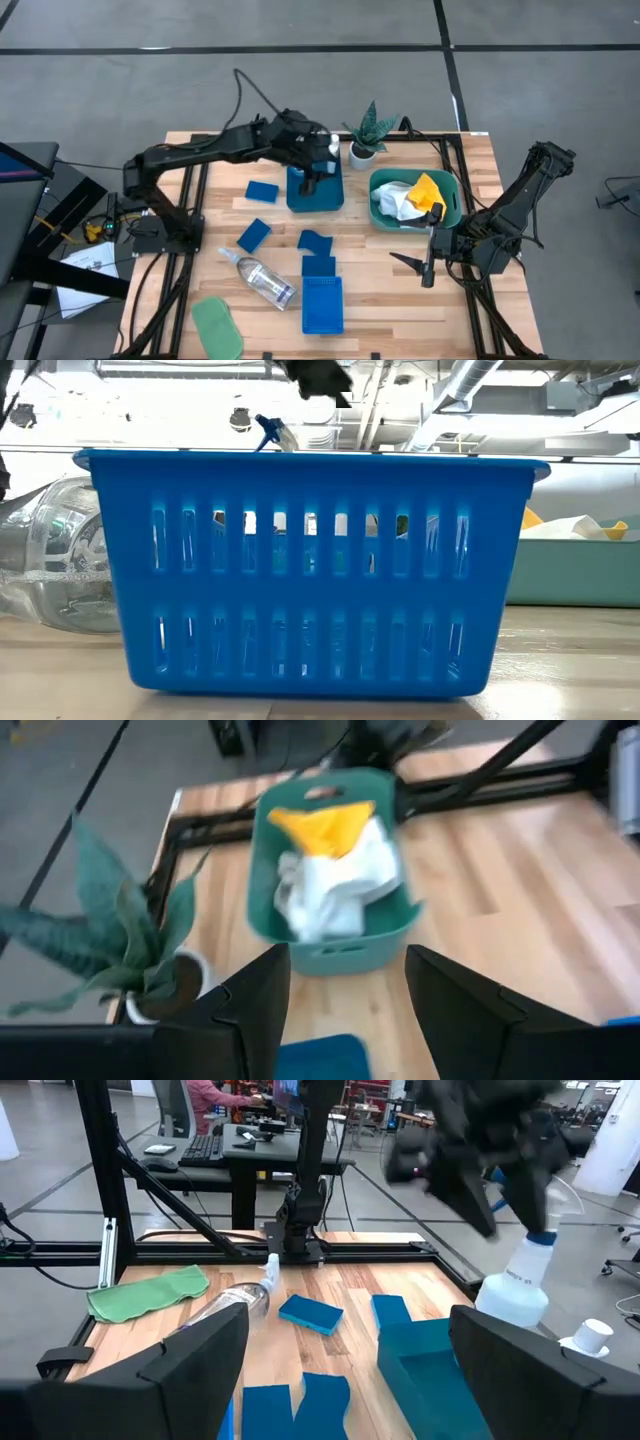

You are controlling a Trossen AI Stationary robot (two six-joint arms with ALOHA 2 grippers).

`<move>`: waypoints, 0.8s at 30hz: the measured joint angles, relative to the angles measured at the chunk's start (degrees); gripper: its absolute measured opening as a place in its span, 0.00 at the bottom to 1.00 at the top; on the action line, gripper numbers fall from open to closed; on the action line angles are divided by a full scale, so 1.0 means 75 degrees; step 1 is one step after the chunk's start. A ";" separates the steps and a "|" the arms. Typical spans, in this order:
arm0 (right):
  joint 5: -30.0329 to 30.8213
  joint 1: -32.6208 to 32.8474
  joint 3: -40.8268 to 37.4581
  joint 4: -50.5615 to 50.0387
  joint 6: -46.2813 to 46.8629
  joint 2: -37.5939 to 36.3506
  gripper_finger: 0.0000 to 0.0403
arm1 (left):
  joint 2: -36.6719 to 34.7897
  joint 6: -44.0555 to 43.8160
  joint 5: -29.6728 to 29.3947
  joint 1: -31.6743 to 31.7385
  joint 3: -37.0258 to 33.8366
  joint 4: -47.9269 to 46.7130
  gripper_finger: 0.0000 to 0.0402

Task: Pick & Place Kitchen Items
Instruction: Adjust the blue spray bottle in the blue bin

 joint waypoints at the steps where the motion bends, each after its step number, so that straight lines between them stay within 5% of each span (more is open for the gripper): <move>1: 0.0000 0.0000 0.0000 -0.0003 0.0001 0.0001 0.83 | -0.0159 0.0003 -0.0089 -0.0080 0.0000 -0.0064 0.49; 10: -0.0003 0.0000 0.0000 0.0000 0.0022 0.0001 0.83 | -0.1206 -0.0245 -0.3226 -0.0435 -0.0006 -0.1025 0.49; 18: -0.0003 0.0000 0.0000 0.0005 0.0025 0.0001 0.83 | -0.1162 -0.1344 -0.6162 -0.0058 -0.0009 -0.1157 0.49; 24: 0.0000 0.0000 0.0000 0.0036 0.0027 -0.0001 0.83 | -0.0825 -0.2024 -0.6256 0.0696 -0.0012 -0.0884 0.50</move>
